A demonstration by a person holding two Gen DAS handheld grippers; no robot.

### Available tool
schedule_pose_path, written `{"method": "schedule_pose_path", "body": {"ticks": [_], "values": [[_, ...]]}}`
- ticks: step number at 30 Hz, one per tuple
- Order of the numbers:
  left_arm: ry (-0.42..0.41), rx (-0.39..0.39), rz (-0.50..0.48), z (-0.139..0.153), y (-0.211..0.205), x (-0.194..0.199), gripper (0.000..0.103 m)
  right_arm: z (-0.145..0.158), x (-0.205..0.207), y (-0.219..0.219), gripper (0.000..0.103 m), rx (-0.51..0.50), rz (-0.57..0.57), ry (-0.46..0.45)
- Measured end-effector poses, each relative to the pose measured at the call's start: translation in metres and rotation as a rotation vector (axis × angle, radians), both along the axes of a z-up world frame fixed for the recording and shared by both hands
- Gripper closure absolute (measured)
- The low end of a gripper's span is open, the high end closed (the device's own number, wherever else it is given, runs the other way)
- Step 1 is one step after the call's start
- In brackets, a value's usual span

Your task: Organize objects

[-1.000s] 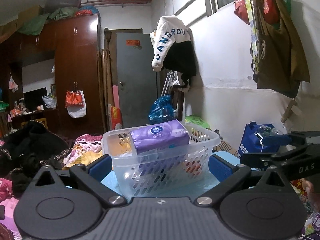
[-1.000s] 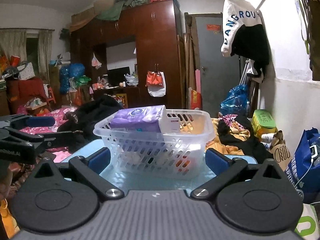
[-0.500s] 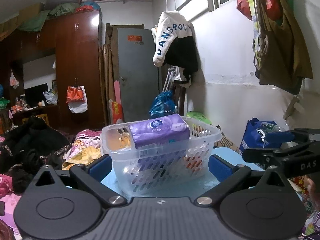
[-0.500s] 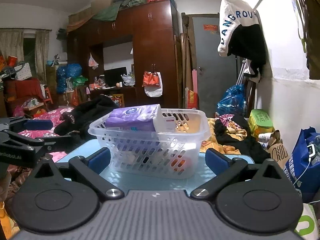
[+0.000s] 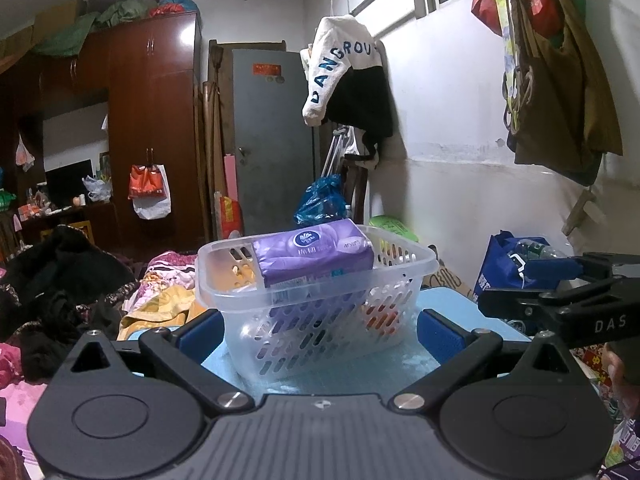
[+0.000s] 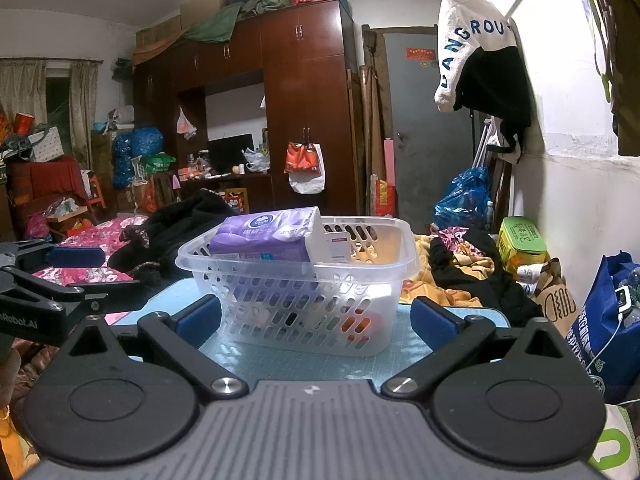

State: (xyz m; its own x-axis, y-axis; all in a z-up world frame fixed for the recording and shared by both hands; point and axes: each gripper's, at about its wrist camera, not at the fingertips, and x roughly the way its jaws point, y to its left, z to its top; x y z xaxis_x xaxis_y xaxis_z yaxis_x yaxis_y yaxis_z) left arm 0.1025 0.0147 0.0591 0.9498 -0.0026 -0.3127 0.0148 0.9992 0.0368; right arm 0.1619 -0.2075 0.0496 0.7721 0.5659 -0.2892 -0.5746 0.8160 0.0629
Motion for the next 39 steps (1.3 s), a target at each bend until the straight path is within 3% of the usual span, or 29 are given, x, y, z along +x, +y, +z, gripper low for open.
{"method": "schedule_pose_path", "body": {"ticks": [39], "values": [[0.026, -0.006, -0.016, -0.0068, -0.0065, 0.0054, 0.000, -0.0038, -0.0008, -0.0017, 0.000, 0.002, 0.013, 0.010]]}}
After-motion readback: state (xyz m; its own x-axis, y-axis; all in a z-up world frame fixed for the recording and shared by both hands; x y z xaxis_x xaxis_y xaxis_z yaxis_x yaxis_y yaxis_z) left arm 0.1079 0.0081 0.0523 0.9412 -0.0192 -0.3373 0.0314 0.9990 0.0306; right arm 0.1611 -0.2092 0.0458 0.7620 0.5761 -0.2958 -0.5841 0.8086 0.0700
